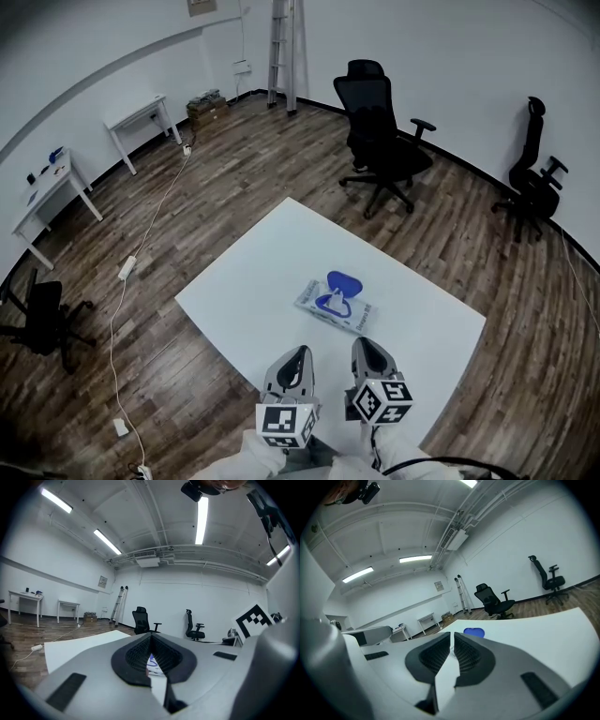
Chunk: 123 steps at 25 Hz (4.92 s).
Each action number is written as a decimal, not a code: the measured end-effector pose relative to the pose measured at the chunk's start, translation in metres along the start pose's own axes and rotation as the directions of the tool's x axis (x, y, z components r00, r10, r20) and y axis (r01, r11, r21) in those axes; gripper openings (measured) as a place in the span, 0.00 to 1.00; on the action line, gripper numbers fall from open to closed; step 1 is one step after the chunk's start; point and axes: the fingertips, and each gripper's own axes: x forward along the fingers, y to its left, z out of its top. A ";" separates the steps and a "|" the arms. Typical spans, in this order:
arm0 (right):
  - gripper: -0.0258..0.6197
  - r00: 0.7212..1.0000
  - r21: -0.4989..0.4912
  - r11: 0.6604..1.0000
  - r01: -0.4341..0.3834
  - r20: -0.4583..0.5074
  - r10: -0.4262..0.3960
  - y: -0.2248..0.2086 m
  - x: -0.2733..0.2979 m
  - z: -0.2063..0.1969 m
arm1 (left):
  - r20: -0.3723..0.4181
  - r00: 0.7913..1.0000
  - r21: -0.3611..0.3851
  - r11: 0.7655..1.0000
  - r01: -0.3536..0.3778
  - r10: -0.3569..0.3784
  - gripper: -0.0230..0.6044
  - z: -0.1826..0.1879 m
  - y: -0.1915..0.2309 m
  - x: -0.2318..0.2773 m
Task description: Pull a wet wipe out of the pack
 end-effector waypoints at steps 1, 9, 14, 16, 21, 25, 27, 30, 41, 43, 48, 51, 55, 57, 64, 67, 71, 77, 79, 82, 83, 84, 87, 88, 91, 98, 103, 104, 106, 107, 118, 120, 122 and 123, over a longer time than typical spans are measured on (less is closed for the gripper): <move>0.05 1.000 -0.006 1.000 0.002 -0.003 -0.002 -0.002 0.004 -0.001 | -0.006 1.000 0.001 1.000 -0.003 0.004 0.03 -0.002 0.002 0.001; 0.07 0.999 -0.037 0.999 0.019 -0.029 -0.020 -0.021 0.045 -0.003 | -0.041 0.998 0.001 0.999 -0.041 0.041 0.03 -0.013 0.020 0.007; 0.11 0.998 -0.069 0.998 0.014 -0.066 -0.018 -0.029 0.066 -0.011 | -0.051 0.997 0.004 0.999 -0.054 0.054 0.03 -0.017 0.028 0.010; 0.12 0.997 -0.077 0.997 0.015 -0.081 -0.021 -0.033 0.073 -0.015 | -0.055 0.997 0.006 0.998 -0.060 0.060 0.03 -0.018 0.029 0.011; 0.17 0.992 -0.083 0.996 0.011 -0.128 -0.022 -0.042 0.089 -0.025 | -0.043 0.997 -0.006 0.998 -0.065 0.065 0.03 -0.019 0.031 0.012; 0.18 0.987 -0.094 0.996 0.003 -0.161 -0.019 -0.047 0.105 -0.027 | -0.033 0.997 -0.010 0.998 -0.064 0.064 0.03 -0.017 0.032 0.013; 0.18 0.984 -0.106 0.994 0.002 -0.176 -0.021 -0.048 0.111 -0.029 | -0.034 0.997 -0.012 0.998 -0.069 0.069 0.03 -0.017 0.035 0.013; 0.19 0.981 -0.120 0.993 0.002 -0.192 -0.025 -0.048 0.120 -0.030 | -0.030 0.996 -0.014 0.996 -0.084 0.083 0.03 -0.016 0.042 0.012; 0.24 0.954 -0.147 0.989 -0.028 -0.301 -0.018 -0.053 0.148 -0.050 | -0.035 0.993 -0.025 0.993 -0.118 0.117 0.03 -0.021 0.055 0.010; 0.25 0.947 -0.156 0.987 -0.032 -0.320 -0.020 -0.054 0.154 -0.053 | -0.037 0.992 -0.026 0.992 -0.122 0.121 0.03 -0.022 0.057 0.010; 0.26 0.930 -0.166 0.986 -0.034 -0.365 -0.029 -0.052 0.162 -0.059 | -0.038 0.990 -0.030 0.990 -0.135 0.134 0.03 -0.024 0.064 0.008; 0.27 0.916 -0.173 0.985 -0.027 -0.399 -0.045 -0.054 0.165 -0.062 | -0.039 0.989 -0.034 0.989 -0.142 0.140 0.03 -0.024 0.066 0.010; 0.27 0.895 -0.175 0.984 -0.034 -0.444 -0.048 -0.060 0.172 -0.072 | -0.039 0.989 -0.034 0.989 -0.144 0.143 0.03 -0.024 0.067 0.013; 0.27 0.882 -0.179 0.983 -0.036 -0.468 -0.053 -0.060 0.175 -0.075 | -0.041 0.989 -0.035 0.989 -0.146 0.145 0.03 -0.024 0.070 0.014; 0.27 0.858 -0.207 0.978 -0.010 -0.505 -0.098 -0.064 0.179 -0.085 | -0.054 0.986 -0.041 0.987 -0.157 0.155 0.03 -0.029 0.075 0.011; 0.27 0.856 -0.212 0.977 -0.006 -0.506 -0.105 -0.065 0.180 -0.085 | -0.062 0.985 -0.043 0.986 -0.162 0.159 0.03 -0.029 0.078 0.012; 0.26 0.855 -0.220 0.976 0.001 -0.505 -0.115 -0.067 0.182 -0.085 | -0.063 0.986 -0.043 0.987 -0.157 0.154 0.03 -0.031 0.079 0.014; 0.16 0.859 -0.252 0.968 0.011 -0.493 -0.138 -0.070 0.180 -0.087 | -0.068 0.986 -0.047 0.987 -0.156 0.153 0.03 -0.036 0.080 0.013; 0.14 0.861 -0.258 0.966 0.014 -0.487 -0.143 -0.071 0.180 -0.086 | -0.071 0.985 -0.047 0.986 -0.160 0.156 0.03 -0.037 0.080 0.013; 0.11 0.862 -0.273 0.962 0.020 -0.483 -0.155 -0.073 0.180 -0.085 | -0.072 0.984 -0.047 0.985 -0.165 0.161 0.03 -0.036 0.080 0.013; 0.10 0.863 -0.280 0.960 0.021 -0.480 -0.159 -0.073 0.180 -0.085 | -0.072 0.984 -0.048 0.985 -0.167 0.163 0.03 -0.036 0.081 0.012; 0.09 0.863 -0.287 0.958 0.022 -0.478 -0.162 -0.073 0.180 -0.085 | -0.071 0.984 -0.047 0.985 -0.168 0.164 0.03 -0.036 0.081 0.011; 0.07 0.866 -0.300 0.954 0.024 -0.471 -0.170 -0.075 0.179 -0.085 | -0.070 0.983 -0.046 0.984 -0.172 0.169 0.03 -0.035 0.080 0.010; 0.07 0.867 -0.300 0.954 0.024 -0.469 -0.170 -0.075 0.180 -0.084 | -0.068 0.983 -0.044 0.984 -0.172 0.169 0.03 -0.035 0.080 0.010; 0.07 0.870 -0.294 0.956 0.022 -0.465 -0.163 -0.075 0.180 -0.082 | -0.063 0.983 -0.041 0.984 -0.173 0.171 0.03 -0.034 0.081 0.008; 0.06 0.881 -0.276 0.961 0.024 -0.448 -0.150 -0.070 0.176 -0.077 | -0.060 0.983 -0.042 0.983 -0.177 0.174 0.03 -0.033 0.081 0.003; 0.06 0.902 -0.266 0.963 0.026 -0.409 -0.138 -0.065 0.171 -0.066 | -0.051 0.985 -0.037 0.985 -0.168 0.166 0.03 -0.030 0.078 0.002; 0.06 0.905 -0.264 0.964 0.027 -0.404 -0.136 -0.063 0.170 -0.064 | -0.050 0.985 -0.036 0.985 -0.167 0.165 0.03 -0.029 0.078 0.001; 0.06 0.911 -0.258 0.966 0.028 -0.392 -0.131 -0.060 0.166 -0.061 | -0.047 0.986 -0.034 0.986 -0.163 0.161 0.03 -0.027 0.077 -0.002; 0.06 0.914 -0.254 0.967 0.027 -0.385 -0.127 -0.059 0.164 -0.059 | -0.046 0.986 -0.033 0.987 -0.160 0.158 0.03 -0.027 0.076 -0.003; 0.06 0.943 -0.237 0.971 0.040 -0.314 -0.115 -0.047 0.140 -0.030 | -0.028 0.992 -0.040 0.991 -0.127 0.126 0.03 -0.022 0.062 -0.011; 0.06 0.947 -0.235 0.971 0.042 -0.299 -0.113 -0.044 0.135 -0.020 | -0.026 0.992 -0.042 0.992 -0.123 0.122 0.03 -0.021 0.059 -0.012; 0.06 0.952 -0.235 0.971 0.040 -0.287 -0.109 -0.044 0.130 -0.014 | -0.023 0.993 -0.045 0.992 -0.118 0.117 0.03 -0.020 0.055 -0.013; 0.06 0.954 -0.236 0.971 0.040 -0.279 -0.107 -0.043 0.127 -0.011 | -0.020 0.993 -0.046 0.992 -0.115 0.114 0.03 -0.020 0.053 -0.013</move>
